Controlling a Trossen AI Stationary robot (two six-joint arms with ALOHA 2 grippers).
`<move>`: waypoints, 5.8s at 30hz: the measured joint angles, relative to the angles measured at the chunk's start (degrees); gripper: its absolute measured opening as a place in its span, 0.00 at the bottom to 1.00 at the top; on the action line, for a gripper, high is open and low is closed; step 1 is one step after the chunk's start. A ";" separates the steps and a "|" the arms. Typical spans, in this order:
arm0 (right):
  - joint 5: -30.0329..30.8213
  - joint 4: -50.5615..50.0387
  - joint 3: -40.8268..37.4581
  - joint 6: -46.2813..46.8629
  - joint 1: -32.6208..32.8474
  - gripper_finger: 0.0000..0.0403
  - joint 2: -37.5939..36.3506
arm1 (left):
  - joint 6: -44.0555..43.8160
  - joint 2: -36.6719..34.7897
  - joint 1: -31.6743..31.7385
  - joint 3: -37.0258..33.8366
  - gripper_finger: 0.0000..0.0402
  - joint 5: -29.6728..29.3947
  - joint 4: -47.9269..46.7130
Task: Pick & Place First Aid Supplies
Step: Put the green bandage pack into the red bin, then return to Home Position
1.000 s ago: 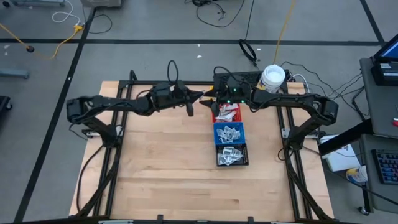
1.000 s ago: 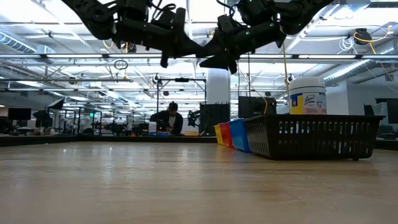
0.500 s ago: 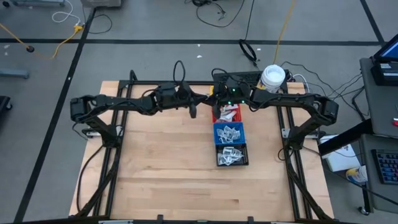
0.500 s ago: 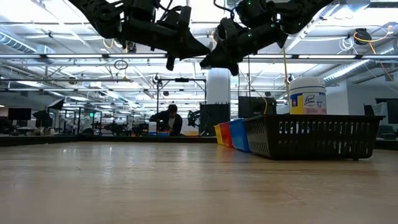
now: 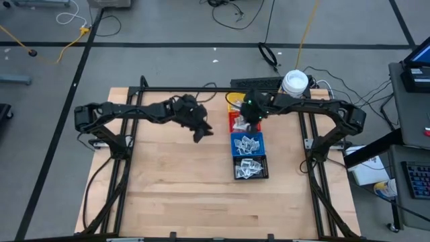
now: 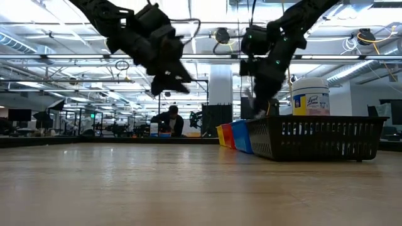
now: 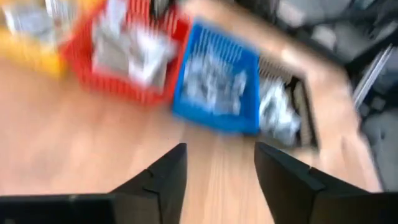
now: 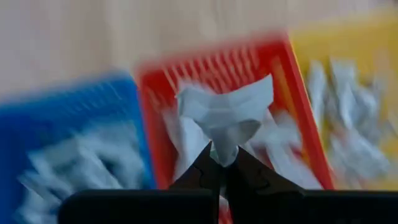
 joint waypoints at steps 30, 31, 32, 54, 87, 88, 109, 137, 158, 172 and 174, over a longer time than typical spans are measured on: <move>-0.89 10.15 -4.29 13.27 2.73 0.70 -6.48 | 4.02 -3.48 -1.85 -2.24 0.52 7.53 -9.13; -0.98 12.61 -6.43 14.91 2.78 0.69 -8.12 | 3.37 -4.71 -1.88 -3.66 0.52 7.11 -6.96; -0.94 14.67 -8.72 16.56 3.06 0.69 -9.97 | 2.51 -6.31 -1.71 -5.33 0.52 6.78 -5.67; 11.41 45.77 -52.77 38.31 7.24 0.66 -64.21 | -5.05 -58.74 -1.83 -39.23 0.52 -23.94 8.28; 20.27 44.96 -59.28 35.78 7.18 0.66 -71.01 | 9.03 -70.53 -12.05 -48.18 0.52 -36.93 16.67; 20.26 44.95 -59.29 35.57 7.18 0.66 -71.01 | 9.49 -70.53 -12.05 -49.81 0.52 -35.15 20.83; 22.09 45.00 -59.39 27.69 7.24 0.66 -73.38 | 8.60 -72.51 -5.29 -52.17 0.52 -31.12 14.24; 30.88 34.07 -58.93 23.10 7.13 0.66 -88.43 | 5.34 -87.73 -4.01 -46.46 0.52 -37.16 -7.73; 30.61 34.22 -58.88 23.09 7.13 0.66 -88.43 | 6.73 -87.73 -4.66 -50.57 0.52 -36.80 1.92; 30.60 34.25 -58.88 23.08 7.13 0.66 -88.41 | 6.84 -87.06 -4.31 -52.30 0.52 -37.17 3.03; 30.61 34.26 -58.88 23.09 7.13 0.66 -88.41 | 6.82 -86.86 -4.31 -52.30 0.52 -37.17 3.16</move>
